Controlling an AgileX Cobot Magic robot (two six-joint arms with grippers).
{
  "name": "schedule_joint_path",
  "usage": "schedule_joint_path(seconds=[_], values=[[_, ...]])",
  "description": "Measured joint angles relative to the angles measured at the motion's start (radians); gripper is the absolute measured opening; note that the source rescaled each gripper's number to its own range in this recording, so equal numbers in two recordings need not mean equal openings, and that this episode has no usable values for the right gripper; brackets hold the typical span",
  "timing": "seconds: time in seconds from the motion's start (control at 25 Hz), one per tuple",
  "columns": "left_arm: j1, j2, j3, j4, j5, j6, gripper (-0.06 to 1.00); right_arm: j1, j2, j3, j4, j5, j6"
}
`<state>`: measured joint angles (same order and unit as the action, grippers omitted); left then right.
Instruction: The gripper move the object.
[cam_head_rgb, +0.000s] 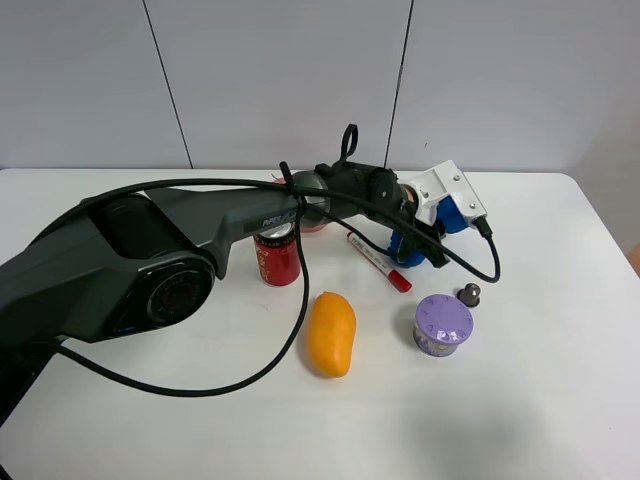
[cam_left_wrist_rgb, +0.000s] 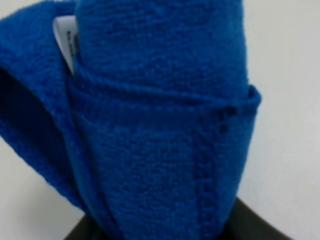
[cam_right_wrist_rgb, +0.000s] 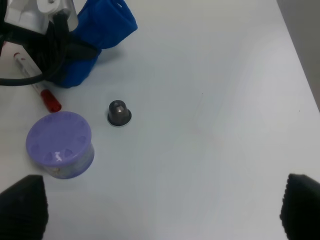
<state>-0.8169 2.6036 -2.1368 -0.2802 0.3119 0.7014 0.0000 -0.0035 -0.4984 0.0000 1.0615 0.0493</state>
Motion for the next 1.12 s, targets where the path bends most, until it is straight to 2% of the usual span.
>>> schedule_joint_path(seconds=[0.08,0.12,0.28,0.32,0.4,0.64,0.72,0.92,1.12], values=[[0.0,0.0,0.0,0.0,0.0,0.0,0.03,0.0,0.0,0.0,0.0,0.0,0.0],[0.0,0.0,0.0,0.0,-0.001,0.0,0.11,0.0,0.0,0.0,0.0,0.0,0.0],[0.0,0.0,0.0,0.0,-0.012,0.0,0.6,0.0,0.0,0.0,0.0,0.0,0.0],[0.0,0.0,0.0,0.0,-0.017,0.0,0.69,0.0,0.0,0.0,0.0,0.0,0.0],[0.0,-0.002,0.0,0.0,-0.022,0.0,0.76,0.0,0.0,0.0,0.0,0.0,0.0],[-0.025,-0.1,0.0,0.004,-0.015,0.0,0.8,0.0,0.0,0.0,0.0,0.0,0.0],[-0.036,-0.178,0.0,0.004,0.024,0.0,0.8,0.0,0.0,0.0,0.0,0.0,0.0],[-0.028,-0.417,0.0,0.027,0.244,-0.051,0.8,0.0,0.0,0.0,0.0,0.0,0.0],[0.077,-0.688,0.0,0.171,0.501,-0.084,0.8,0.0,0.0,0.0,0.0,0.0,0.0]])
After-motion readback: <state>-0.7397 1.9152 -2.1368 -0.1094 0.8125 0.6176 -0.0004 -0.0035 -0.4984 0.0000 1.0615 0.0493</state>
